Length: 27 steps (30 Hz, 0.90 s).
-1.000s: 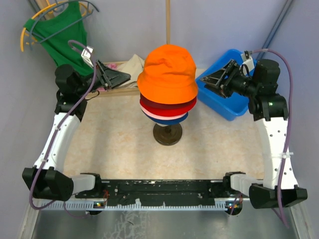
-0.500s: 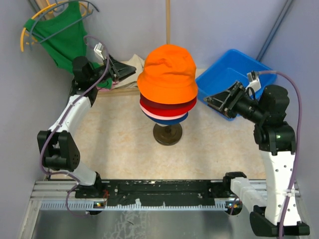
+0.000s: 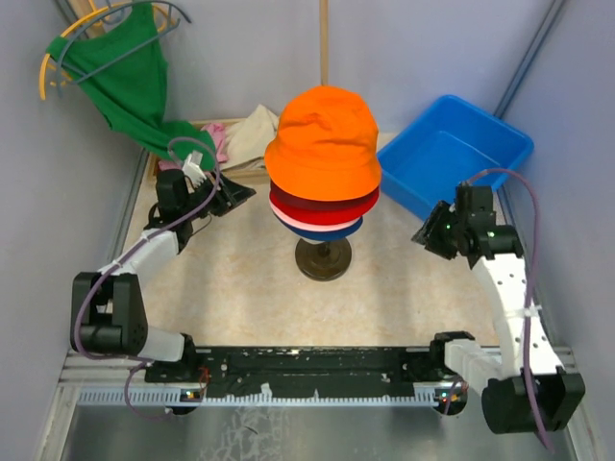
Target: Stack the hats
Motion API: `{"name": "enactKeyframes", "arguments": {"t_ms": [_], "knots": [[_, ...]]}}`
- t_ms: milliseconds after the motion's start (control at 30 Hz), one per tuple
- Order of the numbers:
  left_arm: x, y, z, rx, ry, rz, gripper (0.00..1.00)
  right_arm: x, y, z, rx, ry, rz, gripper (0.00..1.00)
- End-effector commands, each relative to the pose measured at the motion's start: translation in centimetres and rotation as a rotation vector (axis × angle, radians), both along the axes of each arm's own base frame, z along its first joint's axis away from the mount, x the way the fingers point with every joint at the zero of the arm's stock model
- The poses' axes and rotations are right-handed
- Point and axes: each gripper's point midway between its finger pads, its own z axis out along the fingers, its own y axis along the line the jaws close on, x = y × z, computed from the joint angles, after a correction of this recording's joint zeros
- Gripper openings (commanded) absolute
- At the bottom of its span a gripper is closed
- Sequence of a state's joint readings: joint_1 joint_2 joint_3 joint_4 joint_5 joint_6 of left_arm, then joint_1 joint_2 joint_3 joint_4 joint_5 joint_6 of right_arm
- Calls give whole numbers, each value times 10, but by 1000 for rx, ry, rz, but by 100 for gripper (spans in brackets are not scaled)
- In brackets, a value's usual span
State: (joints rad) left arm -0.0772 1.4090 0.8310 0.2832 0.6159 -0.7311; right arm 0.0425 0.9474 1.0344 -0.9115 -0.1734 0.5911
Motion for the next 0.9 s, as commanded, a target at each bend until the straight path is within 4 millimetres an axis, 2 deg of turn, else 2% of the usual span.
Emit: {"name": "enactKeyframes", "arguments": {"t_ms": [0, 33, 133, 167, 233, 267, 300, 333, 600, 733, 867], "knots": [[13, 17, -10, 73, -44, 81, 63, 12, -53, -49, -267, 91, -113, 36], [12, 17, -12, 78, -34, 73, 64, 14, -63, -56, -301, 111, -137, 30], [7, 17, -15, 107, -11, 49, 70, 29, -79, -72, -338, 119, -187, 2], [6, 18, -16, 114, -14, 51, 72, 36, -83, -76, -353, 115, -201, 0], [5, 19, -16, 122, -15, 52, 77, 52, -92, -87, -376, 131, -227, 0], [5, 20, -14, 121, -19, 50, 85, 61, -97, -93, -385, 147, -236, 0], [5, 20, -13, 120, -25, 48, 97, 69, -102, -99, -405, 160, -244, 0], [5, 19, -10, 120, -32, 39, 99, 78, -107, -109, -416, 186, -247, 0], [11, 34, 4, 173, -50, 91, 99, 146, -148, -126, -451, 223, -313, 0], [12, 46, 7, 201, -56, 143, 99, 183, -154, -126, -448, 207, -304, 0], [14, 54, 11, 200, -68, 194, 99, 216, -164, -116, -476, 176, -300, 0]]}}
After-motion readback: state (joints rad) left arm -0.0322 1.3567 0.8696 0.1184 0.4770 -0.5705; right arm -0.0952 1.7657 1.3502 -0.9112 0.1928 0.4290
